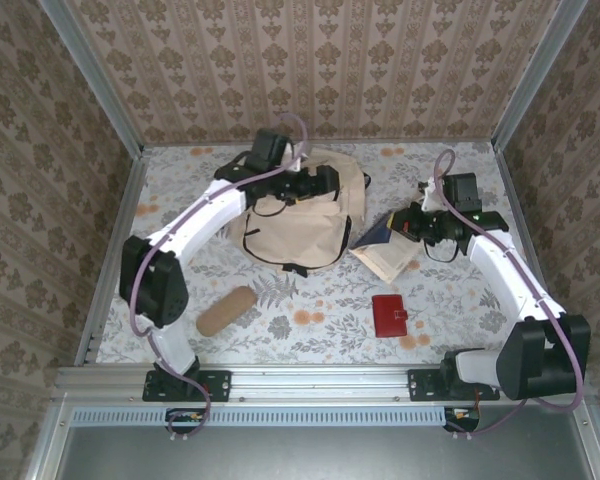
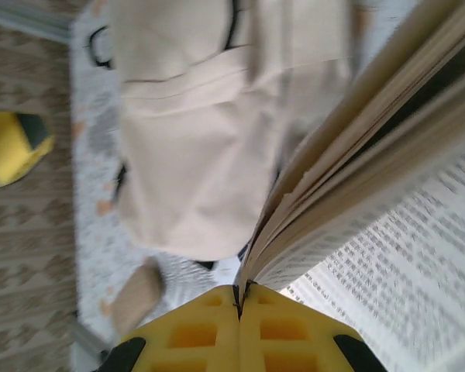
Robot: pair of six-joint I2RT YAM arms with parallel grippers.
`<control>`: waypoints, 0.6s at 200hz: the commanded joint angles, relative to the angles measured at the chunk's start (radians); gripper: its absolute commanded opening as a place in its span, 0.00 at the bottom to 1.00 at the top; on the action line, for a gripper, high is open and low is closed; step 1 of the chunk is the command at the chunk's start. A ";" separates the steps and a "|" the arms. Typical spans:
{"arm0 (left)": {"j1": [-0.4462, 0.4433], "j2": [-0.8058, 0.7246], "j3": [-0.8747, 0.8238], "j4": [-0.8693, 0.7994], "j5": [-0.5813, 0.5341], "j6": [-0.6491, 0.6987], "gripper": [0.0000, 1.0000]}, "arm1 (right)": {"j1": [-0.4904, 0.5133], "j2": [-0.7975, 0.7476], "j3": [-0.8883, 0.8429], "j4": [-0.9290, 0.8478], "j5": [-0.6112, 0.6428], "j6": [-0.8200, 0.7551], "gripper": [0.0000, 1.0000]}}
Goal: Pack the student bag
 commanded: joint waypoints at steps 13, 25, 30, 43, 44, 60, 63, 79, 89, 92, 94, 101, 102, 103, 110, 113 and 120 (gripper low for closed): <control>0.044 -0.032 -0.166 0.144 0.208 -0.118 1.00 | 0.083 0.027 0.089 0.161 -0.287 0.065 0.00; 0.060 -0.052 -0.209 0.171 0.229 -0.143 1.00 | 0.128 0.052 0.109 0.207 -0.333 0.080 0.00; 0.067 -0.060 -0.226 0.177 0.234 -0.152 1.00 | 0.147 0.065 0.115 0.229 -0.351 0.087 0.00; 0.089 -0.086 -0.273 0.190 0.243 -0.170 1.00 | 0.195 0.099 0.129 0.270 -0.379 0.100 0.00; 0.091 -0.088 -0.279 0.192 0.243 -0.172 1.00 | 0.198 0.099 0.131 0.270 -0.380 0.099 0.00; 0.130 -0.134 -0.365 0.244 0.245 -0.211 1.00 | 0.238 0.186 0.143 0.278 -0.389 0.085 0.00; 0.146 -0.143 -0.384 0.267 0.250 -0.226 1.00 | 0.241 0.199 0.142 0.282 -0.389 0.087 0.00; 0.183 -0.187 -0.502 0.433 0.298 -0.324 1.00 | 0.247 0.265 0.114 0.332 -0.399 0.109 0.00; 0.189 -0.200 -0.554 0.526 0.328 -0.373 1.00 | 0.247 0.302 0.093 0.363 -0.403 0.125 0.00; 0.190 -0.203 -0.565 0.542 0.333 -0.381 1.00 | 0.249 0.315 0.090 0.364 -0.400 0.126 0.00; 0.190 -0.204 -0.571 0.548 0.335 -0.384 1.00 | 0.247 0.321 0.088 0.365 -0.401 0.126 0.00; 0.189 -0.208 -0.586 0.555 0.342 -0.384 1.00 | 0.248 0.345 0.082 0.368 -0.402 0.124 0.00; 0.189 -0.208 -0.587 0.554 0.342 -0.383 1.00 | 0.248 0.349 0.082 0.370 -0.403 0.124 0.00; 0.189 -0.208 -0.589 0.552 0.343 -0.383 1.00 | 0.249 0.352 0.081 0.370 -0.403 0.123 0.00; 0.190 -0.211 -0.594 0.536 0.342 -0.370 1.00 | 0.248 0.371 0.074 0.375 -0.400 0.123 0.00; 0.190 -0.213 -0.595 0.524 0.338 -0.360 0.99 | 0.248 0.377 0.072 0.376 -0.398 0.121 0.00; 0.193 -0.215 -0.592 0.472 0.318 -0.331 0.99 | 0.249 0.392 0.072 0.367 -0.389 0.115 0.00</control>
